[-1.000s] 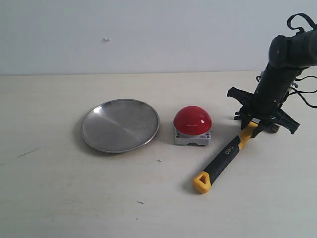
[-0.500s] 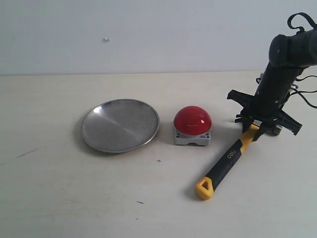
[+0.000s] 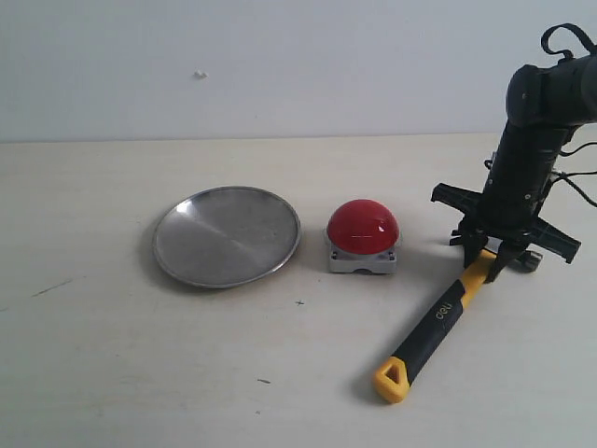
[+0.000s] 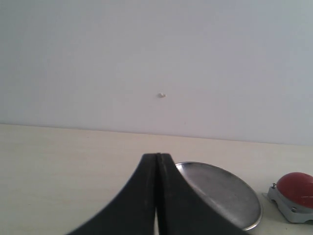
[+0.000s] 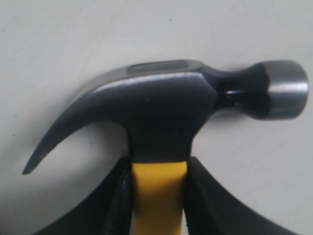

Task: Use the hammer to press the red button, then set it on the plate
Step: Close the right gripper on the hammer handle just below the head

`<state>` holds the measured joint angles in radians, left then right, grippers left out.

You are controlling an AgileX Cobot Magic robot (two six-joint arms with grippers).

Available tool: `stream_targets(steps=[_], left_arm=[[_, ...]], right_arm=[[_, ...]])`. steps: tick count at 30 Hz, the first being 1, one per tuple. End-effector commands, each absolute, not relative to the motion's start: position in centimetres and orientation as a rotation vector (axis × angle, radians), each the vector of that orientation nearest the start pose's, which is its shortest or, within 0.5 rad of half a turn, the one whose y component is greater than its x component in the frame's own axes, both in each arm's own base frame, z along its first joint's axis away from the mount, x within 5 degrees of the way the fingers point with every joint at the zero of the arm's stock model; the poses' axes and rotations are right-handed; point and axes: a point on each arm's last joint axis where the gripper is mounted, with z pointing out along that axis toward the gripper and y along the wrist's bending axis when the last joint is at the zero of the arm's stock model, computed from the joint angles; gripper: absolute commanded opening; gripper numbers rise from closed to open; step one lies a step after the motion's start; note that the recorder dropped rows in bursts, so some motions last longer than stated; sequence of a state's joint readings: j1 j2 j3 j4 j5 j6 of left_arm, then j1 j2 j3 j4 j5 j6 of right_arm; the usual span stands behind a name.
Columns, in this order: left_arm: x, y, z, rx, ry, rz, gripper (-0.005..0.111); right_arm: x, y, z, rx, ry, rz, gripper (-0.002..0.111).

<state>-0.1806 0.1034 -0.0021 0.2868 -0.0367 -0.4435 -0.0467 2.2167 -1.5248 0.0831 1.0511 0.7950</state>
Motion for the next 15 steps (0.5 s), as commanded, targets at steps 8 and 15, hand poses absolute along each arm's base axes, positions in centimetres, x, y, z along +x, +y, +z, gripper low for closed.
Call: stream_targets(steps=[8,15], left_arm=[[6.34,-1.31,21.09,0.031,1.549,-0.284,0.000],[6.34,-1.31,21.09,0.031,1.549,-0.284,0.000]], right_arm=[[40.91,-1.31,10.41,1.383,2.971,0.023,0.000],[41.14,-1.36,10.38,1.370,2.949,0.032,0.000]])
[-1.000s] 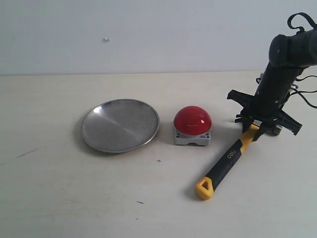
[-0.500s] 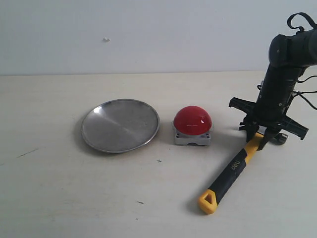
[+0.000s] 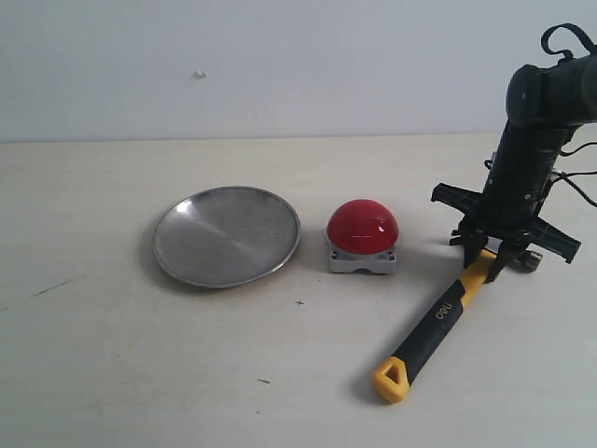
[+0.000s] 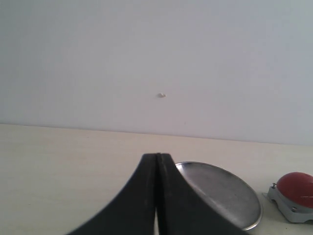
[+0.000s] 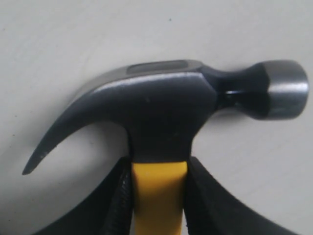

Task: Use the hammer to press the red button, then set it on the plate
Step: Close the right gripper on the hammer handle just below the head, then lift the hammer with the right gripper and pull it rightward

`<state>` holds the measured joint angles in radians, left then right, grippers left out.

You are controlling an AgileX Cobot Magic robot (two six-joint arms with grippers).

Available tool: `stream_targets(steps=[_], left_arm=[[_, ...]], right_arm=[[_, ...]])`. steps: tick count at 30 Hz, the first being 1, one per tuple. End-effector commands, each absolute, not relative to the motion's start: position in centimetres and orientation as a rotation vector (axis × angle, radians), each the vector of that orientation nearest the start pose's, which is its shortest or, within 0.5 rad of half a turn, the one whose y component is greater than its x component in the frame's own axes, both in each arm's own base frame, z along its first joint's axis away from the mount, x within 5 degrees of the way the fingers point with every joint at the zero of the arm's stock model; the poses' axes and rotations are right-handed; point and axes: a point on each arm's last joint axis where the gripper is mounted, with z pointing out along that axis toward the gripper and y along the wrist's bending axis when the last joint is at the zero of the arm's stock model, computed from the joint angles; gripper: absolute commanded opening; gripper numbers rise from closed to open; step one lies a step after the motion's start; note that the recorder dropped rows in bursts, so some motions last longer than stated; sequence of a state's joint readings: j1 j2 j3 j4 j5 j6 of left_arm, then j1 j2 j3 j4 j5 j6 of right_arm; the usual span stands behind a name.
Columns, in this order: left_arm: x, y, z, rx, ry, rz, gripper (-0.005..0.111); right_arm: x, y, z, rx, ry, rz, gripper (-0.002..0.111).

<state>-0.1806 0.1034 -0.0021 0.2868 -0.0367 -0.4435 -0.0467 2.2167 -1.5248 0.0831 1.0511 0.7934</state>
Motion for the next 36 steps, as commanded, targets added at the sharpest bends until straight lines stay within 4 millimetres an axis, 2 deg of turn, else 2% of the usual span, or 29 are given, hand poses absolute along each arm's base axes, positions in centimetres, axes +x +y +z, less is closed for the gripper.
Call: stream_targets(steps=[1,4,8,9,14,21,25,31,36], left_arm=[[6.3,-1.3,21.1,0.031,1.549,-0.284,0.000],[6.3,-1.3,21.1,0.031,1.549,-0.284,0.000],[6.3,-1.3,21.1,0.031,1.549,-0.284,0.000],[6.3,-1.3,21.1,0.031,1.549,-0.284,0.000],[6.3,-1.3,21.1,0.031,1.549,-0.284,0.000],[6.3,-1.3,21.1,0.031,1.549,-0.284,0.000],[6.3,-1.3,21.1,0.031,1.549,-0.284,0.000],[6.3,-1.3,21.1,0.031,1.549,-0.284,0.000],[6.3,-1.3,21.1,0.031,1.549,-0.284,0.000]], right_arm=[[41.2,-1.4,10.4,1.361,2.947,0.028,0.000],[41.1,-1.8,10.4,1.217,2.999,-0.037,0.000],[41.0,-2.8,10.4,0.835,3.099,-0.192,0.000],[41.0,-3.0,10.4,0.788,3.112,-0.219,0.000],[40.9,-3.7,10.6,0.694,3.124,-0.345,0.000],[40.8,-4.2,10.6,0.628,3.136,-0.431,0.000],[40.6,-4.2,10.6,0.493,3.189,-0.448,0.000],[39.7,-4.1,10.4,0.130,3.364,-0.431,0.000],[40.1,-4.1,10.1,0.114,3.323,-0.409,0.000]])
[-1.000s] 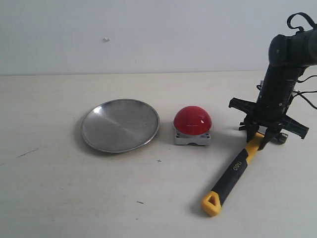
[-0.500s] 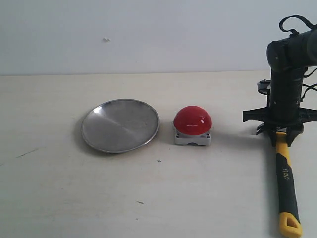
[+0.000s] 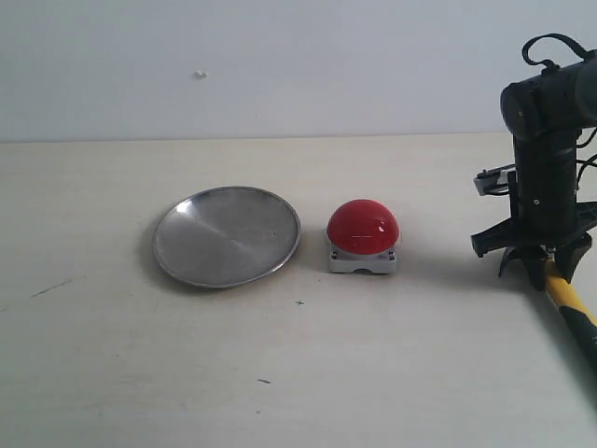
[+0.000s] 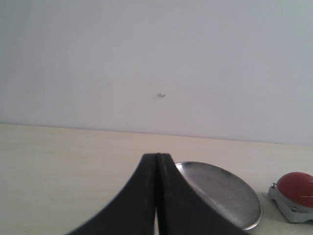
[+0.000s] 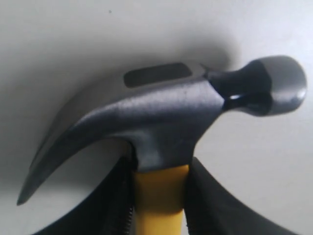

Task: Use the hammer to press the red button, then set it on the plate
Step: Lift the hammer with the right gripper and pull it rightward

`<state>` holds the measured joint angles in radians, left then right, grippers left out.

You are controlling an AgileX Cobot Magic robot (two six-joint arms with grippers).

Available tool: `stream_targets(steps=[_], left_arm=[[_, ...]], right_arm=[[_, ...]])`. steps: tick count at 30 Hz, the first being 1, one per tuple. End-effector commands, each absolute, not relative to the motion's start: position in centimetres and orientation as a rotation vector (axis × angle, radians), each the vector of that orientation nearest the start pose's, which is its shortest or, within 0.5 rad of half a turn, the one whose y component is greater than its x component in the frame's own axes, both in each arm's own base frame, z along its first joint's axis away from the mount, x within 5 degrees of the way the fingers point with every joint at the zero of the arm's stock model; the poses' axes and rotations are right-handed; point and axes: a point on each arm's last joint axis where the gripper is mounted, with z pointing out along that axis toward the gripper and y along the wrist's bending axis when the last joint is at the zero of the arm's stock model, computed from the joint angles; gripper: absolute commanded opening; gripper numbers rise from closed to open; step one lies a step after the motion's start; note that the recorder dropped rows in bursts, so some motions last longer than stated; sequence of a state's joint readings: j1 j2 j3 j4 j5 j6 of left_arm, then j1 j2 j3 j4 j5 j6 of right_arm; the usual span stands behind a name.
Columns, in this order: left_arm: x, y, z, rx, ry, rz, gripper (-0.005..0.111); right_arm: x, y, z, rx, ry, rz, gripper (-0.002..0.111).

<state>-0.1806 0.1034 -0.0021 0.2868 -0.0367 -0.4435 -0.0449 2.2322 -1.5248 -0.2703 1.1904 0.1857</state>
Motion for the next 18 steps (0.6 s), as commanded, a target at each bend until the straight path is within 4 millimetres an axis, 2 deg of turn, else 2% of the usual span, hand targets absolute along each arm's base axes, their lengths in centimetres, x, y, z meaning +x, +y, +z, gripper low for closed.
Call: stream_targets(steps=[1,6,12,18], left_arm=[[6.34,-1.31,21.09,0.031,1.549,-0.284,0.000],[6.34,-1.31,21.09,0.031,1.549,-0.284,0.000],[6.34,-1.31,21.09,0.031,1.549,-0.284,0.000],[6.34,-1.31,21.09,0.031,1.549,-0.284,0.000]], right_arm=[[40.14,-4.07,10.07,0.114,3.323,-0.409,0.000],[40.51,-4.45,10.10,0.089,3.275,-0.469,0.000],[40.66,-4.03,9.97,0.033,3.275,-0.385,0.000],[41.09,-3.84,9.86,0.069,3.228,-0.344,0.000]])
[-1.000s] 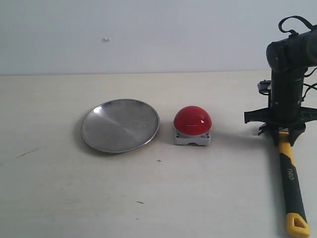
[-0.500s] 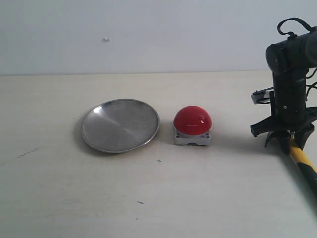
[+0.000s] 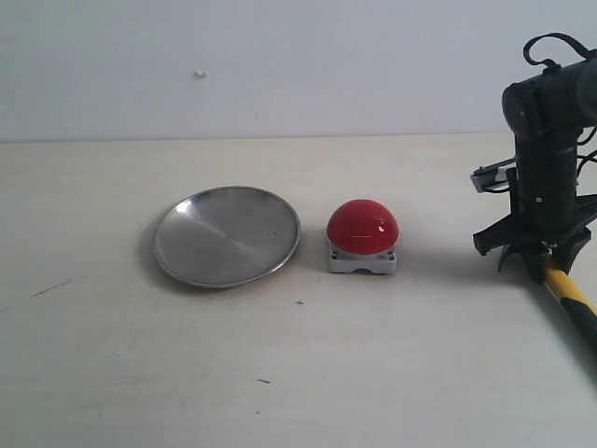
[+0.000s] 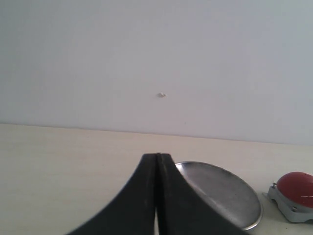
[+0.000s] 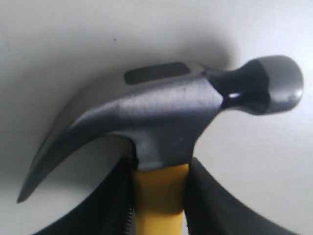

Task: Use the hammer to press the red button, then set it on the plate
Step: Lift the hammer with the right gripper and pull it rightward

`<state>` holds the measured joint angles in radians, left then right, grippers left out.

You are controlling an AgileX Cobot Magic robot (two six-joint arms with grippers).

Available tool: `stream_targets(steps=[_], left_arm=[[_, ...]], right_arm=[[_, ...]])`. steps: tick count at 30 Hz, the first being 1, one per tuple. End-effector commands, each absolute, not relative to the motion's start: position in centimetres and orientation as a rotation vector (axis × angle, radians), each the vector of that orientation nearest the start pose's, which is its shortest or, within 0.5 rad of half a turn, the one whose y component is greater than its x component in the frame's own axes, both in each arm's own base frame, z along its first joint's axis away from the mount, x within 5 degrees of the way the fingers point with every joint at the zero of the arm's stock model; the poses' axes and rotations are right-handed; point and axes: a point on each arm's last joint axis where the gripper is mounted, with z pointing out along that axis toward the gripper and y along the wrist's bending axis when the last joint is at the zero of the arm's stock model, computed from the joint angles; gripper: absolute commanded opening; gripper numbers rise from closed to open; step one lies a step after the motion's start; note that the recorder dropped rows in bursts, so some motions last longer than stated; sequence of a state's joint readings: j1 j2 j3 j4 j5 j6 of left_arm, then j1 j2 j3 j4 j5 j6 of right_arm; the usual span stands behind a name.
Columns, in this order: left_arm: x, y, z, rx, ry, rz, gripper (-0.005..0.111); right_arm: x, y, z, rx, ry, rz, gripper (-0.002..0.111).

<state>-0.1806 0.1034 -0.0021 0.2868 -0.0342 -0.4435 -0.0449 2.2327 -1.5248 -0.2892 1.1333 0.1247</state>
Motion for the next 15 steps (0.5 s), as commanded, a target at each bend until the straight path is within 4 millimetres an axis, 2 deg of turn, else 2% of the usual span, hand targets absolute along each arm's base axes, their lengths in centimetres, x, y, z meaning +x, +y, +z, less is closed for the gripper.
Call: stream_targets(steps=[1,8,11,15], left_arm=[[6.3,-1.3,21.1,0.031,1.549,-0.284,0.000],[6.3,-1.3,21.1,0.031,1.549,-0.284,0.000],[6.3,-1.3,21.1,0.031,1.549,-0.284,0.000],[6.3,-1.3,21.1,0.031,1.549,-0.284,0.000]], right_arm=[[41.1,-3.8,9.8,0.057,3.232,-0.327,0.000],[40.6,-2.9,9.9,-0.186,3.297,-0.165,0.000],[40.7,-2.7,10.5,-0.182,3.272,-0.131,0.000],[40.9,-1.6,12.3,-0.180,3.183,0.059,0.000]])
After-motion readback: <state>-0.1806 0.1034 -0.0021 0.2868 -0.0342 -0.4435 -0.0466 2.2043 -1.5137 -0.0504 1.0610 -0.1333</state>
